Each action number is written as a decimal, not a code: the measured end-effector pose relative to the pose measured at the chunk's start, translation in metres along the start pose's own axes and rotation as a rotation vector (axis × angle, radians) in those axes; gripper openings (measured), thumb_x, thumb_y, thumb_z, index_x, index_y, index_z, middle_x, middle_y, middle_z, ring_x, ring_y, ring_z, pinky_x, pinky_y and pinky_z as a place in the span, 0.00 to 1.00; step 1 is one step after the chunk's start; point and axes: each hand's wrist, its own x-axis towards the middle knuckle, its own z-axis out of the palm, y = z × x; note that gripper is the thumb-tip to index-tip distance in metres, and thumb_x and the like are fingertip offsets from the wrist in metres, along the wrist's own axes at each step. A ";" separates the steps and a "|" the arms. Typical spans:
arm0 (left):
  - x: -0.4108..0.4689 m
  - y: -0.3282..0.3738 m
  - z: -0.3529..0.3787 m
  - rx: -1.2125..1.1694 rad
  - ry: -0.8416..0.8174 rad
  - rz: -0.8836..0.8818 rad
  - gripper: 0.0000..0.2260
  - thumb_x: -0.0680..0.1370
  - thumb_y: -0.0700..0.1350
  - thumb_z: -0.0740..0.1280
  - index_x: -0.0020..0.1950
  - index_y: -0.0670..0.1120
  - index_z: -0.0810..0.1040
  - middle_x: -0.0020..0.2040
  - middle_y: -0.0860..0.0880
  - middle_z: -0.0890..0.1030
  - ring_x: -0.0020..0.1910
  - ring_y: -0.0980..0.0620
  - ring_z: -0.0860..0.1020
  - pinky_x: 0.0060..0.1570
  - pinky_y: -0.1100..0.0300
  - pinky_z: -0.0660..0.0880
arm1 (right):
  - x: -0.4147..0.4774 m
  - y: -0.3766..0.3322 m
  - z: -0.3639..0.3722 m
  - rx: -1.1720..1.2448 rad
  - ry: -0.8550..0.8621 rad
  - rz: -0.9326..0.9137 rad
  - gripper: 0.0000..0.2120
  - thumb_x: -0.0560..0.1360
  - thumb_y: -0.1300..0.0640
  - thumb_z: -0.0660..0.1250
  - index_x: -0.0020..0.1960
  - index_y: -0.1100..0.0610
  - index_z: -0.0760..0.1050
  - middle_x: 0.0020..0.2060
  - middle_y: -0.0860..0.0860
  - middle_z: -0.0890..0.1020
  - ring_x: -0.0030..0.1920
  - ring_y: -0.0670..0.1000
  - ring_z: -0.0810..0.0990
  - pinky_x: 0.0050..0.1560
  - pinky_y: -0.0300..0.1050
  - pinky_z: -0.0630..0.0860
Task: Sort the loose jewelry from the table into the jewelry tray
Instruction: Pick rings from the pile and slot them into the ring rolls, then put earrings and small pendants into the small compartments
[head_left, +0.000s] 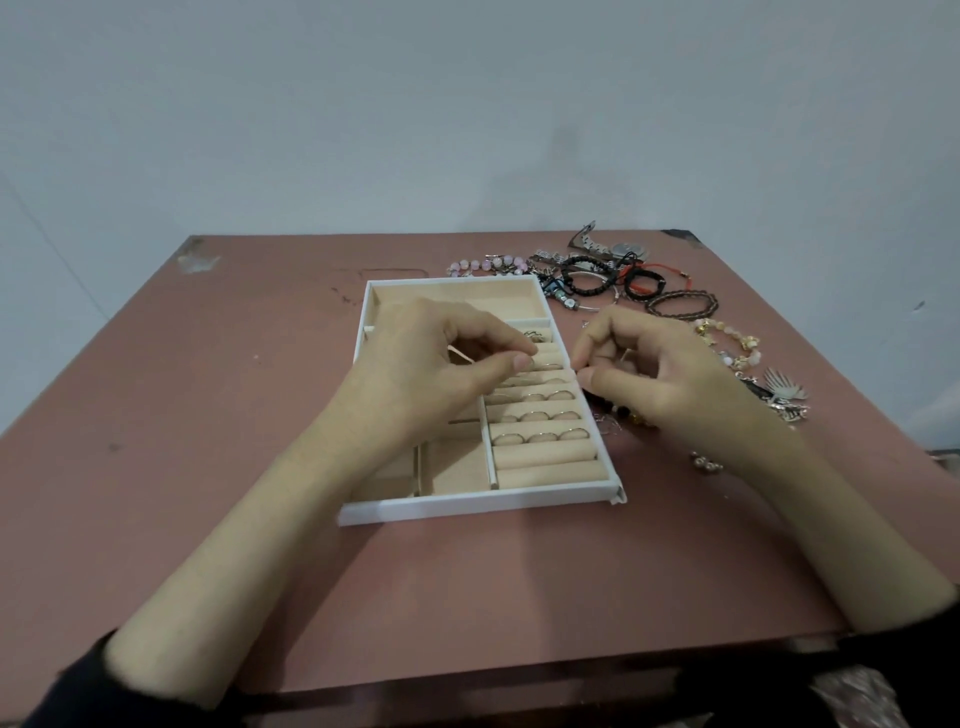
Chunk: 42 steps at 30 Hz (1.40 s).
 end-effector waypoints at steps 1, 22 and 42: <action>-0.002 0.003 0.001 0.015 -0.016 0.004 0.04 0.71 0.42 0.73 0.43 0.48 0.84 0.38 0.56 0.83 0.36 0.62 0.79 0.38 0.73 0.73 | 0.000 0.001 0.001 0.008 0.019 -0.002 0.02 0.67 0.58 0.65 0.40 0.55 0.75 0.28 0.47 0.71 0.30 0.49 0.65 0.31 0.41 0.64; -0.030 0.025 0.015 0.428 -0.258 0.074 0.07 0.74 0.46 0.69 0.50 0.55 0.84 0.37 0.60 0.73 0.36 0.60 0.69 0.43 0.66 0.67 | 0.001 0.007 0.000 -0.026 0.073 -0.011 0.02 0.69 0.60 0.66 0.41 0.55 0.76 0.28 0.48 0.73 0.27 0.43 0.66 0.32 0.34 0.66; -0.024 0.026 0.009 0.443 -0.295 0.064 0.05 0.72 0.44 0.72 0.44 0.53 0.85 0.32 0.63 0.73 0.35 0.74 0.70 0.34 0.77 0.65 | 0.001 0.004 -0.001 -0.046 0.102 -0.002 0.07 0.73 0.66 0.66 0.44 0.55 0.78 0.31 0.51 0.73 0.28 0.42 0.66 0.31 0.32 0.66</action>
